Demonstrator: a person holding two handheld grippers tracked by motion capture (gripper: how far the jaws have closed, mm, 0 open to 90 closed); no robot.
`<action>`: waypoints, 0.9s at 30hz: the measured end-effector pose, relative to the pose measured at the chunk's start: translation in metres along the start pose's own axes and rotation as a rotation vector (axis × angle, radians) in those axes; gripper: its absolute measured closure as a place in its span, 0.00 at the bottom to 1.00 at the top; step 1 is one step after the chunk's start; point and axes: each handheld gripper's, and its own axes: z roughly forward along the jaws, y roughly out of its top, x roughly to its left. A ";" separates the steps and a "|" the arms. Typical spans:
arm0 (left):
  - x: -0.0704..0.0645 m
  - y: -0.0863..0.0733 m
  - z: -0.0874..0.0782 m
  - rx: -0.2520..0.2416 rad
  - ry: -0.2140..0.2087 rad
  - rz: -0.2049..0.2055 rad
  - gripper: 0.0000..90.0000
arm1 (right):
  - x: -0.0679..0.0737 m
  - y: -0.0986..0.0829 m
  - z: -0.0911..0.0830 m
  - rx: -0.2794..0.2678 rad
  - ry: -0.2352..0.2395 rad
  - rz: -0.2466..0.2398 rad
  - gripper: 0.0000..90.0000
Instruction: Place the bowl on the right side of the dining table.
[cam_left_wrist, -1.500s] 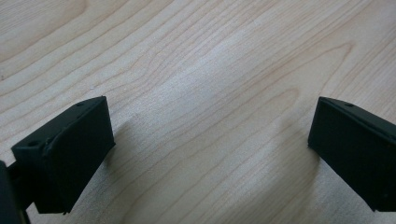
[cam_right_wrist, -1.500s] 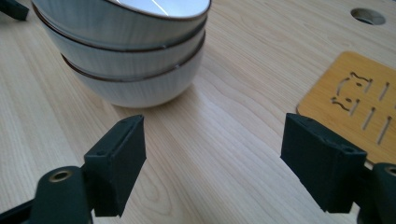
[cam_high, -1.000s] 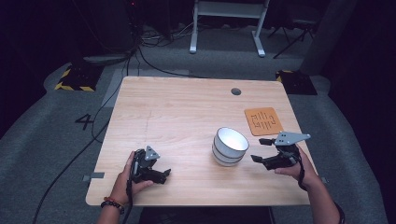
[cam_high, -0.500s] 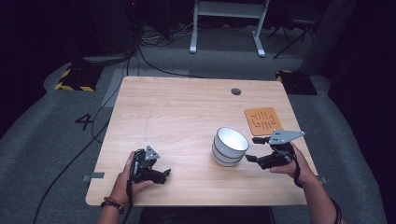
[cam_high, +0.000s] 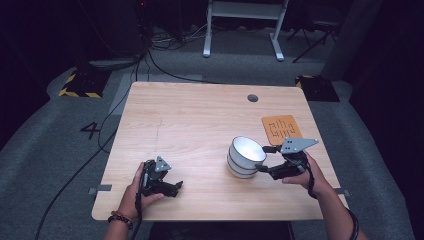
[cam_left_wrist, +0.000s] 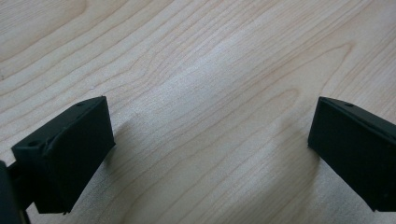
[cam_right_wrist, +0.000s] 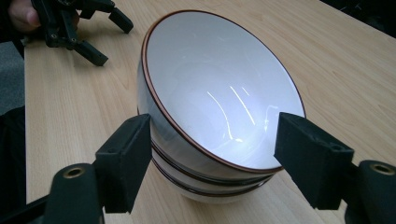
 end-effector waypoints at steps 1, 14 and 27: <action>0.000 0.000 0.000 -0.003 0.001 -0.001 0.00 | 0.000 0.001 0.001 0.000 0.003 -0.003 0.32; 0.000 0.000 0.000 -0.003 0.001 0.000 0.00 | 0.006 0.011 0.014 0.012 0.096 -0.034 0.53; 0.000 0.000 0.000 -0.003 0.001 0.001 0.00 | 0.010 0.019 0.029 0.018 0.182 -0.029 0.78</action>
